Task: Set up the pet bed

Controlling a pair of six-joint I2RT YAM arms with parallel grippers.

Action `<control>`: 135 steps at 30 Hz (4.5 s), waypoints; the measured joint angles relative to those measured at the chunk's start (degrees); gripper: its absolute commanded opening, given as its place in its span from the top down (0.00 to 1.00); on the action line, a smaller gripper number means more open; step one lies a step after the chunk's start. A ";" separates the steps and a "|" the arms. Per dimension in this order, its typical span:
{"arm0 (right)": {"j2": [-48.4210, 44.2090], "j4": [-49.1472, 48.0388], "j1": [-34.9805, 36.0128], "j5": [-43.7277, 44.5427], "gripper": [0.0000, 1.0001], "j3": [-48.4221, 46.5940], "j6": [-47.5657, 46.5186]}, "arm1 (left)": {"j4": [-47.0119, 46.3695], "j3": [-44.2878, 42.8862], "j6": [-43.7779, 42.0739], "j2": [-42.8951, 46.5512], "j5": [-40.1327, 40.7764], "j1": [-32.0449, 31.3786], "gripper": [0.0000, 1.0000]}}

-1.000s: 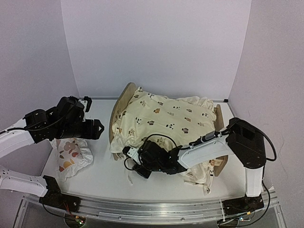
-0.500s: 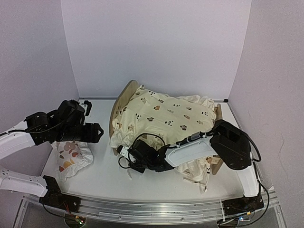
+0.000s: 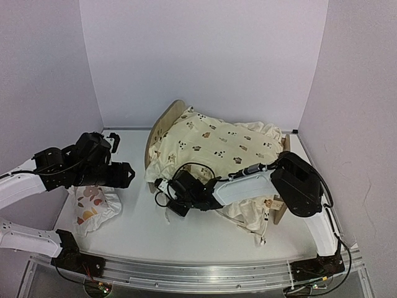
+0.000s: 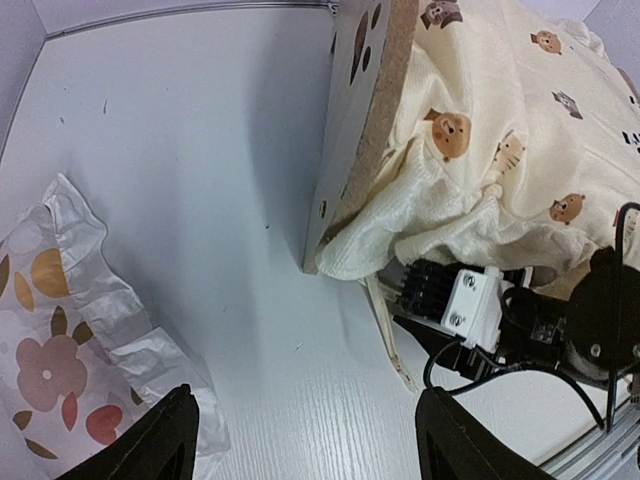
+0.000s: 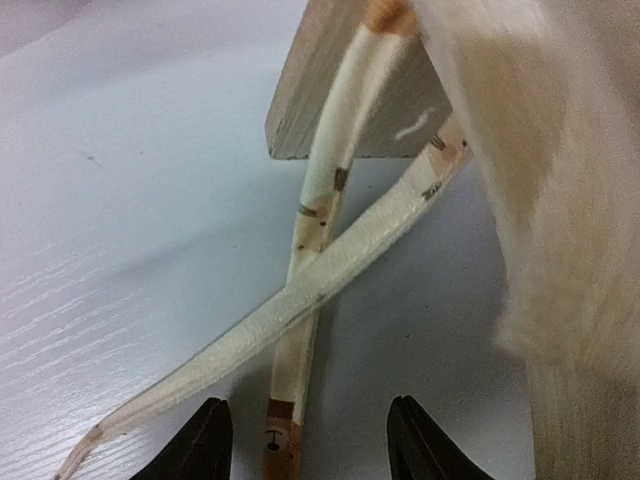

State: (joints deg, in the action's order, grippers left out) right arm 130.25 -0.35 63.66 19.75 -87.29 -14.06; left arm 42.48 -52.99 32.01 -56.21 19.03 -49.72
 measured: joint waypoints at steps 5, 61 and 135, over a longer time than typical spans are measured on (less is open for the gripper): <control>-0.26 1.07 -3.41 -5.19 0.48 0.25 7.01 | -0.02 0.00 -0.04 0.00 -0.25 0.00 0.25; -5.18 10.66 -5.11 -20.63 1.00 -4.18 24.60 | -56.38 16.33 2.75 -28.94 -19.43 12.62 0.64; -11.21 10.85 -5.11 -28.61 1.00 -2.10 26.31 | -78.75 22.16 13.00 -37.44 -25.92 14.06 1.00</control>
State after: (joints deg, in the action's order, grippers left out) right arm 119.04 10.50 58.54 -8.85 -89.38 12.26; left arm -36.27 -30.84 45.00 -93.64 -6.90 -35.66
